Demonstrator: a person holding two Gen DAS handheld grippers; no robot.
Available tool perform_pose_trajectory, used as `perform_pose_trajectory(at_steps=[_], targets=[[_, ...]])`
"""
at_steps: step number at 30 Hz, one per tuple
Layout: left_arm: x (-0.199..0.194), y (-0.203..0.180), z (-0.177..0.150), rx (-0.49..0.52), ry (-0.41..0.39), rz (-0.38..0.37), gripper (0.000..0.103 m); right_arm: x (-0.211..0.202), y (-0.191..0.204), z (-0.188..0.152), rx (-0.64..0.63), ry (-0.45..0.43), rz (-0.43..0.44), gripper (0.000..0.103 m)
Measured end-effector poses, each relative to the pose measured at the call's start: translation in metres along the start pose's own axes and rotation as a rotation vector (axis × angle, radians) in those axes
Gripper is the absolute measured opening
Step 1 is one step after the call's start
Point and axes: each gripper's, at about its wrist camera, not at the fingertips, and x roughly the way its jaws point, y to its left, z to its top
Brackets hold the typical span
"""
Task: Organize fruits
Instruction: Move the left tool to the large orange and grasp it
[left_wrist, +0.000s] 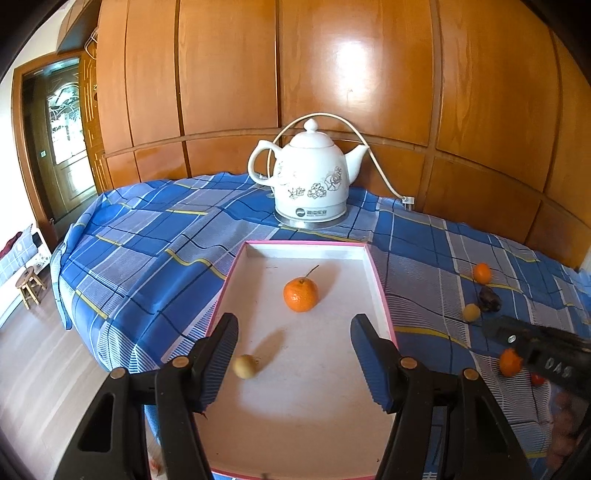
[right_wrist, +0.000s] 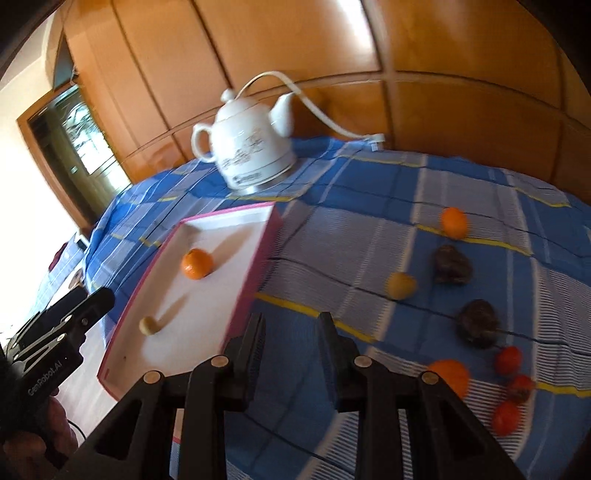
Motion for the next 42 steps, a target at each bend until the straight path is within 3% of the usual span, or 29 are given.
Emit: perform_pose_trajectory(at_steps=[15,26,31,34,37,42], targets=[[-0.003,-0.022,0.0,0.05,0.008,-0.022,0.064,-0.041,-0.051,-0.01,0.077,-0.057,-0.096,0.029],[0.0,-0.051,-0.001,0.126,0.031,-0.084,0.064,-0.063,-0.098,-0.03,0.161,-0.055,-0.188,0.03],[0.005,-0.082,0.0,0.204,0.081,-0.208,0.064,-0.077,-0.121,-0.039,0.214,-0.06,-0.24,0.03],[0.013,-0.104,-0.002,0.237,0.159,-0.305,0.064,-0.084,-0.134,-0.045,0.249,-0.067,-0.261,0.03],[0.027,-0.124,-0.004,0.246,0.262,-0.409,0.055,-0.09,-0.143,-0.05,0.268,-0.071,-0.272,0.03],[0.03,-0.152,-0.012,0.278,0.303,-0.526,0.051,-0.093,-0.153,-0.058,0.295,-0.07,-0.272,0.03]])
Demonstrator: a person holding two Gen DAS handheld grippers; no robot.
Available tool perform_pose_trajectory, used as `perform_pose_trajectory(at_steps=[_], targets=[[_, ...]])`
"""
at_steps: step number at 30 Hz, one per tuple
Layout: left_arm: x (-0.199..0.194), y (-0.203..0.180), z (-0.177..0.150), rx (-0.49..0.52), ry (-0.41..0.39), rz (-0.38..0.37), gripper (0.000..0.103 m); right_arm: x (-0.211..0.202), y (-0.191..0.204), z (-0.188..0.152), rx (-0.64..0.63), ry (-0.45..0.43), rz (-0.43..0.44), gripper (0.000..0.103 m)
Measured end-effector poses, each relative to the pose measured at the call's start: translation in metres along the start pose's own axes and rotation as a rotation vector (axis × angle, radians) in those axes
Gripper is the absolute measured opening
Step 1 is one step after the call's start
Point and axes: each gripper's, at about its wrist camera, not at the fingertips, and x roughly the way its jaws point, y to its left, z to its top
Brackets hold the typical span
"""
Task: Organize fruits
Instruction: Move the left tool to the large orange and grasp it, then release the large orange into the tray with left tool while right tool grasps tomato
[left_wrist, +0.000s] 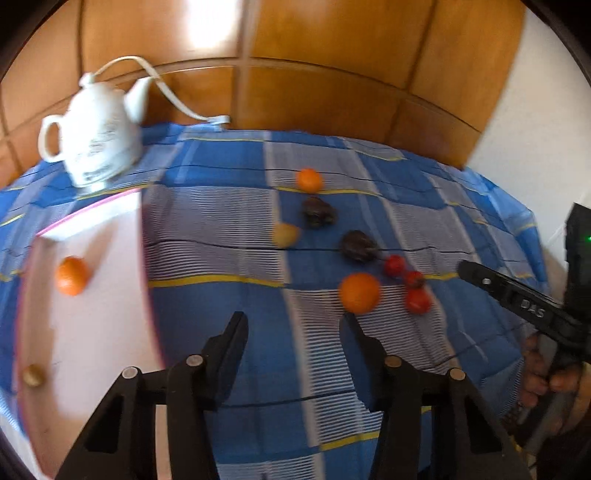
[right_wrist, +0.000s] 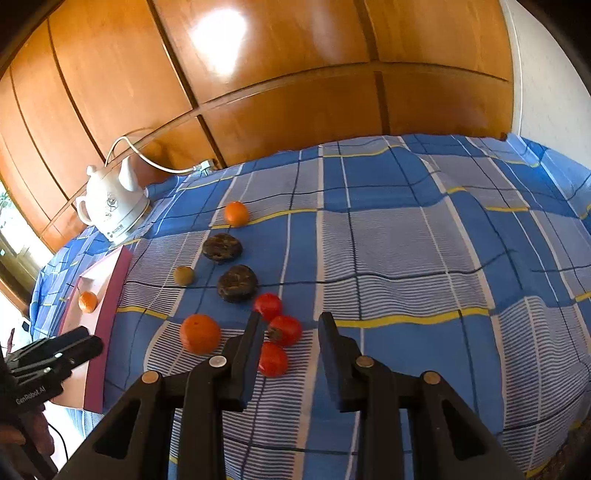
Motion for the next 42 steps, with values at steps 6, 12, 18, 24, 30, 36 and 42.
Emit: perform_pose_trajectory(at_steps=[6,12,18,24,30,36,42], targets=[[0.02,-0.022,0.008,0.048,-0.019,-0.05,0.064,0.001,-0.008,-0.002,0.019,0.002,0.012,0.03],[0.048,-0.044,0.014,0.109,0.054,-0.095,0.064,0.003,-0.016,-0.005,0.032,0.012,0.017,0.03],[0.074,-0.055,0.02,0.112,0.109,-0.101,0.054,0.004,-0.023,-0.008,0.044,0.02,0.025,0.03],[0.099,-0.053,0.02,0.112,0.141,-0.089,0.04,0.005,-0.022,-0.011,0.038,0.032,0.044,0.03],[0.082,-0.046,0.01,0.093,0.091,-0.082,0.039,0.011,-0.011,-0.012,0.023,0.058,0.092,0.03],[0.056,-0.03,-0.01,0.065,0.03,-0.025,0.039,0.022,0.004,-0.019,-0.022,0.102,0.113,0.03],[0.06,-0.014,-0.023,-0.025,0.049,-0.049,0.039,0.034,0.008,-0.021,-0.028,0.135,0.099,0.034]])
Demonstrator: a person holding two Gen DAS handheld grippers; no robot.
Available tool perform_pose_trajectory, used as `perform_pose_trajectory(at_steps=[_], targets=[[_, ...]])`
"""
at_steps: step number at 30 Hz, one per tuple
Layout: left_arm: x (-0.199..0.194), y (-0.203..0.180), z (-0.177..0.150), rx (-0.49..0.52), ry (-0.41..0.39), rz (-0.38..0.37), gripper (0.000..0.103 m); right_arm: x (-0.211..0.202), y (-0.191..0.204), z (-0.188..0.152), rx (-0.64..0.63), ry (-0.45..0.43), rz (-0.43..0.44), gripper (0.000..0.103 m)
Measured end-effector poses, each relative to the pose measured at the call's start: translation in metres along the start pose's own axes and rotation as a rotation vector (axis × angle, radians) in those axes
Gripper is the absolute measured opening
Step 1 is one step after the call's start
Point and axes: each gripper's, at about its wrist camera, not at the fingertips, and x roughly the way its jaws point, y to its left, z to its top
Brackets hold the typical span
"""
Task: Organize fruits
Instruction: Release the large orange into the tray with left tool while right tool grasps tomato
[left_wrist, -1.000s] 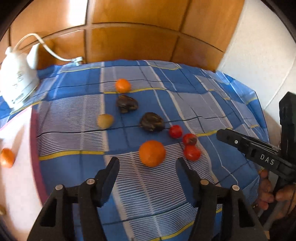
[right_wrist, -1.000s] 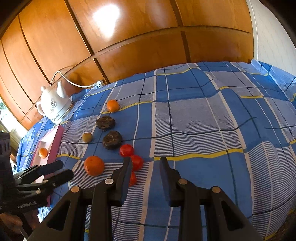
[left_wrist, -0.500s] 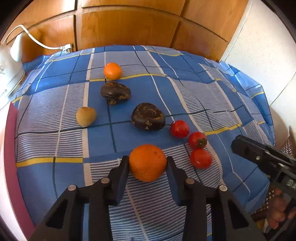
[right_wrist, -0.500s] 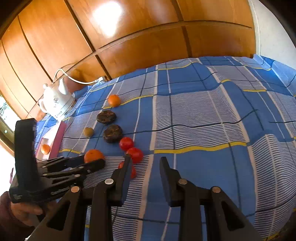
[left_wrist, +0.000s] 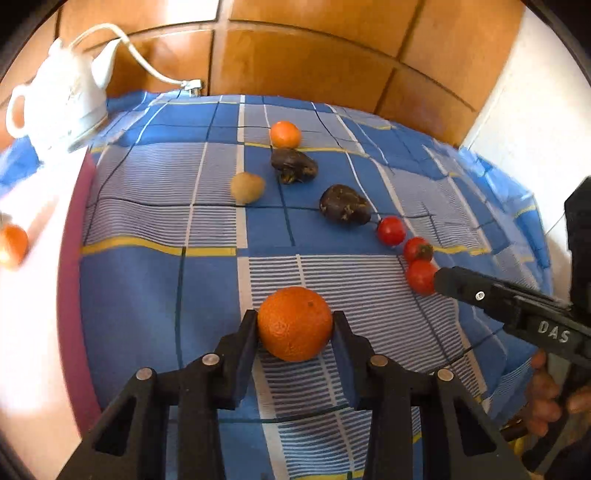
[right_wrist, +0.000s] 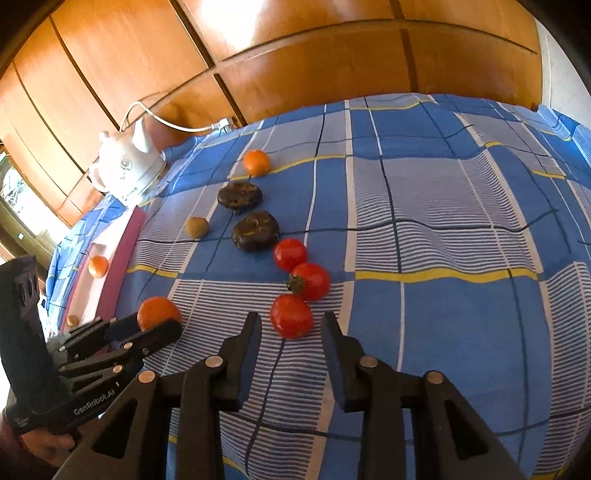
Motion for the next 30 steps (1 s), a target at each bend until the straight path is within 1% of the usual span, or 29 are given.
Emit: perform_pose_trajectory(at_steps=[3,8,12,14,16,18,21,23,25,27,30], targets=[[0.0,-0.001,-0.001,0.005,-0.002,0.001,0.039,0.004,0.005,0.001,-0.02,0.006,-0.013,0.034],[0.0,0.001,-0.003,-0.016,-0.013,-0.012,0.04,0.011,0.011,0.004,-0.044,0.007,-0.038,0.034],[0.0,0.0,-0.004,-0.008,-0.02,-0.01,0.04,0.017,0.015,0.002,-0.072,0.005,-0.063,0.034],[-0.001,-0.001,-0.004,-0.003,-0.018,-0.009,0.04,0.02,0.017,0.0,-0.09,0.008,-0.063,0.027],[-0.004,-0.001,-0.002,-0.004,-0.013,-0.009,0.039,0.021,0.022,-0.004,-0.122,0.002,-0.09,0.027],[-0.012,0.001,-0.001,-0.005,-0.029,-0.016,0.039,0.022,0.025,-0.005,-0.144,-0.009,-0.107,0.026],[-0.033,0.003,0.002,0.005,-0.076,-0.02,0.039,0.024,0.025,-0.006,-0.141,-0.004,-0.098,0.026],[-0.051,0.012,0.006,-0.017,-0.111,-0.022,0.039,0.024,0.023,-0.007,-0.131,-0.005,-0.087,0.026],[-0.072,0.03,0.01,-0.063,-0.157,-0.019,0.039,0.024,0.02,-0.007,-0.113,-0.006,-0.073,0.026],[-0.087,0.05,0.013,-0.112,-0.187,-0.002,0.039,0.024,0.019,-0.007,-0.105,-0.009,-0.067,0.026],[-0.108,0.09,0.016,-0.211,-0.225,0.033,0.039,0.024,0.019,-0.008,-0.105,-0.018,-0.065,0.026]])
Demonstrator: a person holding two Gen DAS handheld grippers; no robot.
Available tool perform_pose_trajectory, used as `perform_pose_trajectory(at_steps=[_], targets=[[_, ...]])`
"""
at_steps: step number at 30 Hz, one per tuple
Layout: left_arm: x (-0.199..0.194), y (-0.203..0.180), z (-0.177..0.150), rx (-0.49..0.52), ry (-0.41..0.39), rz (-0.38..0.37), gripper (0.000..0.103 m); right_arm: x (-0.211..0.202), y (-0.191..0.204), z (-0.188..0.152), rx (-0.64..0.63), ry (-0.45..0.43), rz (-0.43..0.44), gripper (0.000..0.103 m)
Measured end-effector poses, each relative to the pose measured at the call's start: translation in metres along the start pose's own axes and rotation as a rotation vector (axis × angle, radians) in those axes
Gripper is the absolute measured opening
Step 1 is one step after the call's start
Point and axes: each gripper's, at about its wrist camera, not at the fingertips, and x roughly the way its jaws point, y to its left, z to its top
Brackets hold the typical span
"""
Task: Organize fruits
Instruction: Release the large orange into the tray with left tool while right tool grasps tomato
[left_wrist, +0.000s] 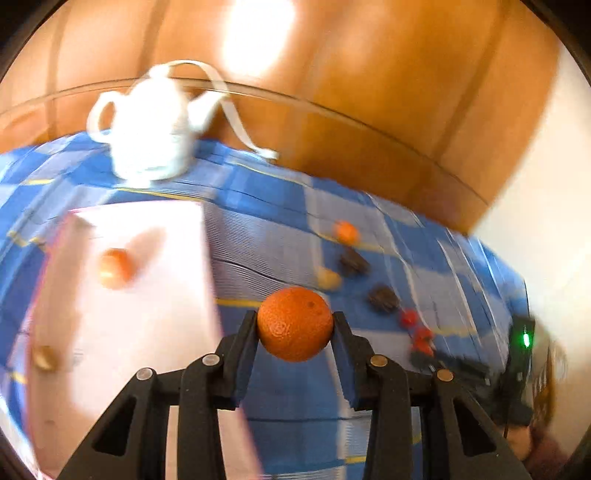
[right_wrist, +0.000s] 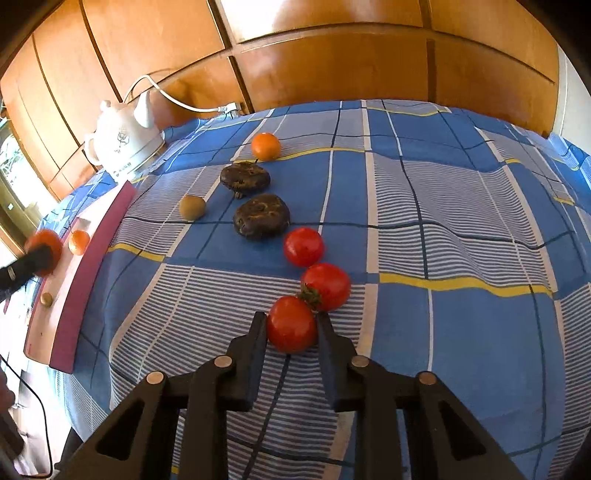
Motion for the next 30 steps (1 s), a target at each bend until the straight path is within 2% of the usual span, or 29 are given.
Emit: perform_pose_trajectory(at_steps=[3,6,11,16,19,23,30], targets=[[-0.007,0.039,0.008,-0.087,-0.007,0.054,0.039,0.0,0.0,0.0,0.0,-0.003,0.0,0.026],[-0.001,0.068,0.012,-0.146,0.02,0.079,0.039,0.0,0.001,-0.001,-0.005,-0.007,-0.002,0.026],[0.024,0.091,0.017,-0.168,0.053,0.135,0.039,-0.001,0.004,-0.003,-0.027,-0.012,-0.019,0.026],[0.054,0.098,0.024,-0.16,0.096,0.183,0.04,0.0,0.006,-0.002,-0.042,-0.01,-0.03,0.026],[0.06,0.098,0.023,-0.148,0.11,0.208,0.04,0.0,0.007,-0.003,-0.05,-0.01,-0.037,0.026],[0.055,0.095,0.019,-0.143,0.088,0.229,0.045,0.0,0.007,-0.003,-0.052,-0.009,-0.038,0.026],[0.022,0.081,0.009,-0.128,0.012,0.34,0.046,0.0,0.007,-0.003,-0.05,-0.012,-0.038,0.026]])
